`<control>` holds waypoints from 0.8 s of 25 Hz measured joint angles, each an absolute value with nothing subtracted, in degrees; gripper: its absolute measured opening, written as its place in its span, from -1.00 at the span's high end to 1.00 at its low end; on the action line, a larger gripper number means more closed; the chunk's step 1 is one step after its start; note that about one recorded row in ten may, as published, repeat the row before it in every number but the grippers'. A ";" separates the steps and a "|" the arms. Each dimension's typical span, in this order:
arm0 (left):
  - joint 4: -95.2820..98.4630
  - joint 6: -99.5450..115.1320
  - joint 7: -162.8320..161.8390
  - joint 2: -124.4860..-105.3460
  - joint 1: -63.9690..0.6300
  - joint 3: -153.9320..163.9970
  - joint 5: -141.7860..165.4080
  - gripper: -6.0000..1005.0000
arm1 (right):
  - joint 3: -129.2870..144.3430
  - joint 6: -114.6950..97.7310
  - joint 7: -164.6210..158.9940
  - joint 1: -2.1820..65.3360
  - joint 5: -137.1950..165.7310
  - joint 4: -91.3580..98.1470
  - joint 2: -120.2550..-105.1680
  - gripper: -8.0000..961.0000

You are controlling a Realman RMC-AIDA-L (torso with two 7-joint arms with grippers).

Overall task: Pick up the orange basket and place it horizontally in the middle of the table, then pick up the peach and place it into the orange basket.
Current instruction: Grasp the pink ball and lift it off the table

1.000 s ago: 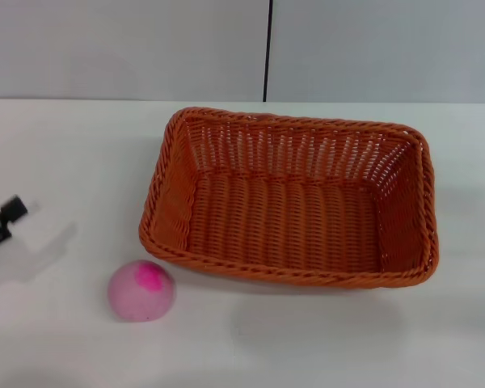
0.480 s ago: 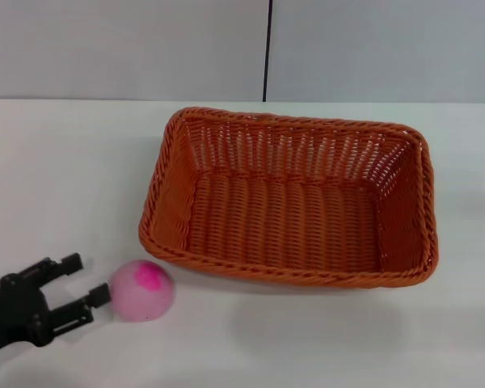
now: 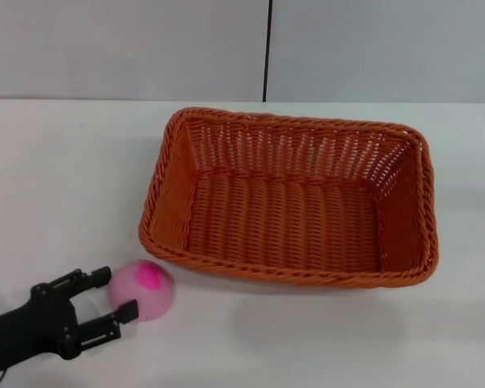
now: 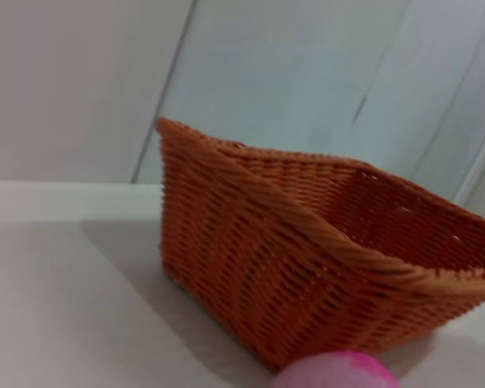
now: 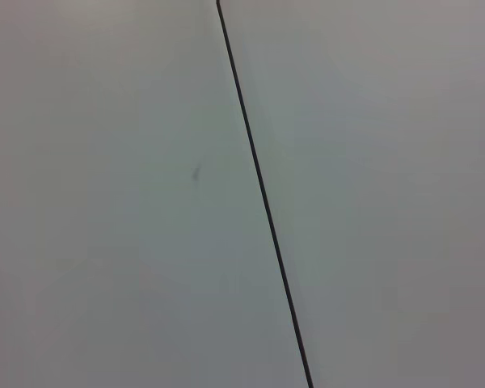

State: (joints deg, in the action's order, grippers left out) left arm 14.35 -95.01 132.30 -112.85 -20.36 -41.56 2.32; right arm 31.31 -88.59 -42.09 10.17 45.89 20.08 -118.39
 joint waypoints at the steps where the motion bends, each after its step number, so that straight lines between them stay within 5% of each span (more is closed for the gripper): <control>1: 14.35 -95.01 132.30 -112.85 -20.36 -41.56 2.31 -0.58 | 31.30 -88.59 -42.08 10.07 45.89 20.04 -118.39 -0.23; 14: 14.52 -92.57 130.57 -114.85 -21.42 -38.58 1.94 -0.58 | 31.54 -87.91 -42.03 9.57 45.94 19.24 -118.46 -0.23; 20: 14.21 -92.28 130.16 -114.80 -21.25 -39.00 0.76 -0.06 | 31.40 -87.88 -42.00 9.10 45.97 19.22 -118.46 -0.23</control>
